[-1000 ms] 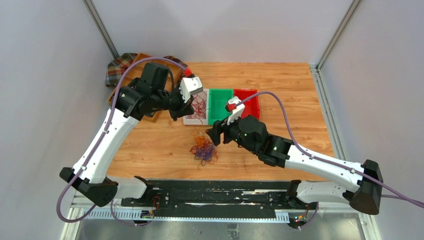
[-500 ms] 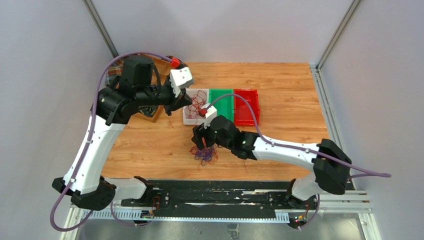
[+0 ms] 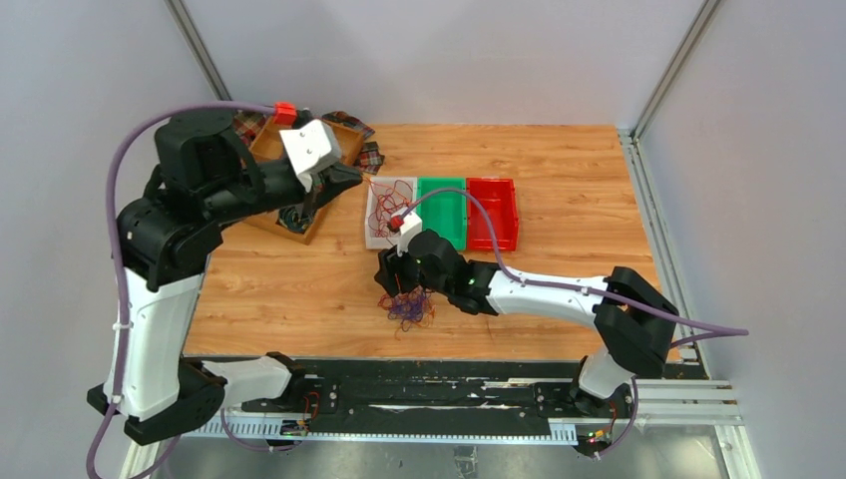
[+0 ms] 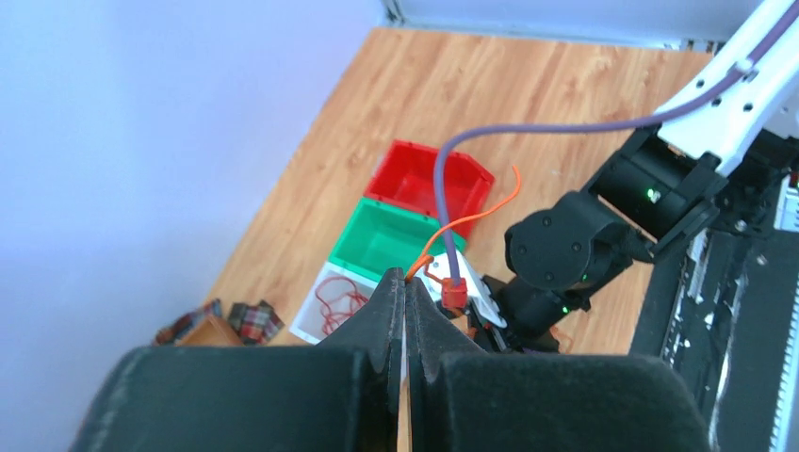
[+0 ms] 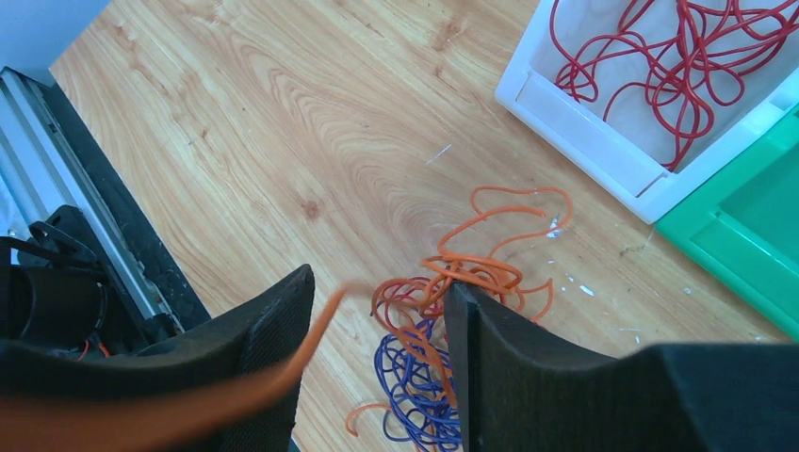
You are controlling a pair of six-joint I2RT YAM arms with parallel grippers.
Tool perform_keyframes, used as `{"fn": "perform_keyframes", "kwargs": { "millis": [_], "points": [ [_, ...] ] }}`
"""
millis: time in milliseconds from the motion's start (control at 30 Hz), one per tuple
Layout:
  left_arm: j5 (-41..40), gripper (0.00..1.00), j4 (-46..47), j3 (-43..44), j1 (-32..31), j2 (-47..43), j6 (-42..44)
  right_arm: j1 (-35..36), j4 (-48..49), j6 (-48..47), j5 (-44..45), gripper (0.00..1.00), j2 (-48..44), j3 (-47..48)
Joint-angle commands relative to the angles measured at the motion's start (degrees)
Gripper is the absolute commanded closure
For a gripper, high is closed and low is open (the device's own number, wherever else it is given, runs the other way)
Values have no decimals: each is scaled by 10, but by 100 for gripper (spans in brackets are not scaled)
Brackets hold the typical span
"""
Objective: Untangle the cables
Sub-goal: Untie the cable.
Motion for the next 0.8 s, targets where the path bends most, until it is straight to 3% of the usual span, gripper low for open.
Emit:
{"fn": "perform_keyframes", "kwargs": {
  "millis": [0, 367, 767],
  "points": [
    [-12, 100, 8, 67, -5, 2, -10, -14, 33, 22, -10, 48, 13, -14],
    [-80, 100, 22, 212, -4, 26, -1, -25, 76, 58, 7, 52, -25, -127],
    [-192, 99, 273, 120, -4, -35, -37, -29, 87, 79, 29, 51, -89, -209]
  ]
}}
